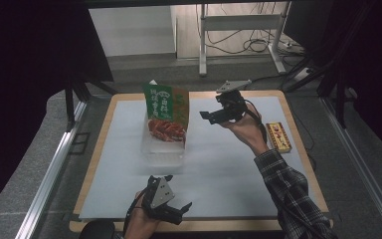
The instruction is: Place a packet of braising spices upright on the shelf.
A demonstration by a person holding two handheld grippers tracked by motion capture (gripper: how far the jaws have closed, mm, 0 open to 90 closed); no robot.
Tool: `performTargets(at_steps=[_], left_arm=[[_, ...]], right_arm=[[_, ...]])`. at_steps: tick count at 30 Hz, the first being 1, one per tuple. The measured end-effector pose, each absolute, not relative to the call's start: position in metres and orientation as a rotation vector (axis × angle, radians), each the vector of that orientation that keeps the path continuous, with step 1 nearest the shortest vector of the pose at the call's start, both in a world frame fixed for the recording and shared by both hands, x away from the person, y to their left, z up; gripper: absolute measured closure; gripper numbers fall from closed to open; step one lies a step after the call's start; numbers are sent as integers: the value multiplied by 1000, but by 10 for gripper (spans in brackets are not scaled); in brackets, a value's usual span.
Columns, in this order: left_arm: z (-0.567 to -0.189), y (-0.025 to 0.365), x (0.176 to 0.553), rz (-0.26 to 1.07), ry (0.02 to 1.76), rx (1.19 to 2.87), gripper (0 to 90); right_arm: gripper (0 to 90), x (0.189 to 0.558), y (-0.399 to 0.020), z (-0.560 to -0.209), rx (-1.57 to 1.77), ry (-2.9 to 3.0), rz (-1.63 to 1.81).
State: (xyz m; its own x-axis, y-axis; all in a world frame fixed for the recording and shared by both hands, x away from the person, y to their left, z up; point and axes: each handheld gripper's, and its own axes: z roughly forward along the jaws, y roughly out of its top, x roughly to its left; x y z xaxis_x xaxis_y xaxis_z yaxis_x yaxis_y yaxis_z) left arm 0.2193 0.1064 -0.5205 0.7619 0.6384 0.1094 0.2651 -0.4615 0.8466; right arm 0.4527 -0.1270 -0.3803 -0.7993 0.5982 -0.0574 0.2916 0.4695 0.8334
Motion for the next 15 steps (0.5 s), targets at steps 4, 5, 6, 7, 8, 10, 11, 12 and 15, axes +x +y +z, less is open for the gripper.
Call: performTargets(at_steps=[4,5,6,7,8,10,11,12,15], left_arm=[[-521,106,219,526,676,2056,0],[-521,106,219,527,675,2058,0],[-521,106,219,527,674,2058,0],[-521,106,219,526,674,2056,0],[-521,106,219,526,673,2056,0],[-521,106,219,527,674,2059,0],[-521,106,219,528,674,2059,0],[-521,106,219,528,673,2059,0],[-521,106,219,529,670,2061,0]], right_arm=[[136,451,-140,-384,782,2371,1240],[136,450,-142,-385,787,2369,1239],[136,450,-146,-386,789,2366,1235],[136,449,-149,-387,796,2362,1232],[137,449,-152,-388,802,2359,1233],[137,448,-158,-390,815,2355,1235],[137,447,-160,-391,824,2354,1237],[137,447,-163,-392,830,2353,1237],[138,445,-172,-395,846,2342,1230]])
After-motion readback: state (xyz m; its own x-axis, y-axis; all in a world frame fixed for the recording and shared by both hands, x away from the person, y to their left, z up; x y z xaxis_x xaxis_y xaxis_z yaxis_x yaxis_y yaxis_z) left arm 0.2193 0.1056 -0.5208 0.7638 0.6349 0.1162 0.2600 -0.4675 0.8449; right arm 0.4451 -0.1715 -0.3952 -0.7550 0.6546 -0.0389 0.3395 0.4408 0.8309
